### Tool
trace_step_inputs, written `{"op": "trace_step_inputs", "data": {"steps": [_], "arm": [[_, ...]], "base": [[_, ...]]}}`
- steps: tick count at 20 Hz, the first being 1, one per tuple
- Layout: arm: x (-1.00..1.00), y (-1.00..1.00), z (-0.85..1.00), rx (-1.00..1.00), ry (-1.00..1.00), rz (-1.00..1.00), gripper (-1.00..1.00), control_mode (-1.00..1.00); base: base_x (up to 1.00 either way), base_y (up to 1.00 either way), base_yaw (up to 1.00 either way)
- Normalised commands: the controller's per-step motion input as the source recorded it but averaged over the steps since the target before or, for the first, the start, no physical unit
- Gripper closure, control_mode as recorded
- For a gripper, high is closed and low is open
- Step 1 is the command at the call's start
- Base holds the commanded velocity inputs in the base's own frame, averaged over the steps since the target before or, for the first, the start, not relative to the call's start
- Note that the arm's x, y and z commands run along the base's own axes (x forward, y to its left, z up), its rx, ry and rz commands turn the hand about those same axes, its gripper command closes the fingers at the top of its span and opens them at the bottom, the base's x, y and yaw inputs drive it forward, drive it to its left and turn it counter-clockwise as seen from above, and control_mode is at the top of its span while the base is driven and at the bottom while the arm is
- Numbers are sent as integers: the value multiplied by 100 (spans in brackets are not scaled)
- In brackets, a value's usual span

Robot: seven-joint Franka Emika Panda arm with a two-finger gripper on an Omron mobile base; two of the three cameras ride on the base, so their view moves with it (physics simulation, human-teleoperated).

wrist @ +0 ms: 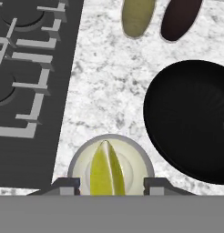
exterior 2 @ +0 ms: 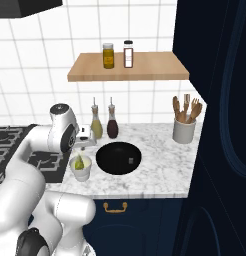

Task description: Grab a lemon wedge from the fridge and one ice cube from the ice bowl, and put them in the glass of lemonade.

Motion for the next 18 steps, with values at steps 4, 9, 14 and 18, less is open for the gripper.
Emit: {"op": "trace_step_inputs", "data": {"steps": [4,9,14,18], "arm": [[0,0,0,0,0,0,-100,-100],[0,0,0,0,0,0,-100,-100],[-4,-8,2,0,0,0,-100,-100],[-3,-20,2,1,0,0,-100,-100]], "base": [[0,0,0],[0,0,0],[0,0,0],[0,0,0]]}}
